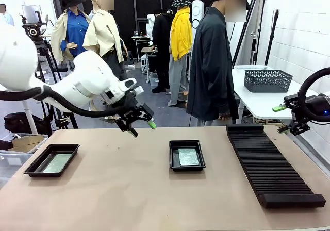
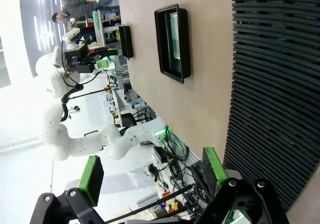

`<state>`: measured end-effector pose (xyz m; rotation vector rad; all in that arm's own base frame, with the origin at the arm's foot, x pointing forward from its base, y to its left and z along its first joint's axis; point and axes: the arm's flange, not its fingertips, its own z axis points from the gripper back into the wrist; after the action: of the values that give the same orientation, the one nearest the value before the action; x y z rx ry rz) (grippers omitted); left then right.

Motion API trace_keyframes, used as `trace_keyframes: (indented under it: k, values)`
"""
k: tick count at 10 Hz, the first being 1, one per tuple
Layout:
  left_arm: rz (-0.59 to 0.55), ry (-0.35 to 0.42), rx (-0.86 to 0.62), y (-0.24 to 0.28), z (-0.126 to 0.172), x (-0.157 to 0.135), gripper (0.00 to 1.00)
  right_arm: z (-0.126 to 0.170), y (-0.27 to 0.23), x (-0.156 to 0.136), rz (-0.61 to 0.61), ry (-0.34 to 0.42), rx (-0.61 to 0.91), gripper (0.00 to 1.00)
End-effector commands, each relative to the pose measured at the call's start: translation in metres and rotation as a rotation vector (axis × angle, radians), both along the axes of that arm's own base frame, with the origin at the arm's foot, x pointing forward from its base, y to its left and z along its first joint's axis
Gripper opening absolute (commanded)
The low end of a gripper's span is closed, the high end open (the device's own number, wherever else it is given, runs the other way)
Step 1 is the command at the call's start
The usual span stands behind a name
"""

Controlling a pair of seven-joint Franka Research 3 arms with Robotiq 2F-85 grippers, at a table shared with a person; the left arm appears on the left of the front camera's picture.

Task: Inspect and transfer BCBs to ESD trays.
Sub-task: Pick up the ESD tray and place it on the left side of the table.

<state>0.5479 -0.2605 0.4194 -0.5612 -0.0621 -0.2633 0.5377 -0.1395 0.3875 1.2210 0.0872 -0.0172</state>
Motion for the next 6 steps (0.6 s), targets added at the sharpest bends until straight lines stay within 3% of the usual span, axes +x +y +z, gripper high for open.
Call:
trace_keyframes:
  k: [1,3,6]
  values:
    - [0.067,-0.001,0.074,-0.024,-0.017,0.003,1.00,0.001,0.003,-0.003,-0.014,0.005,-0.013,1.00]
    - [0.105,0.003,0.093,-0.048,-0.039,0.006,1.00,0.001,0.003,-0.003,-0.014,0.005,-0.013,1.00]
    - [0.178,-0.053,0.119,-0.069,-0.063,0.022,1.00,0.001,0.003,-0.003,-0.014,0.005,-0.013,1.00]
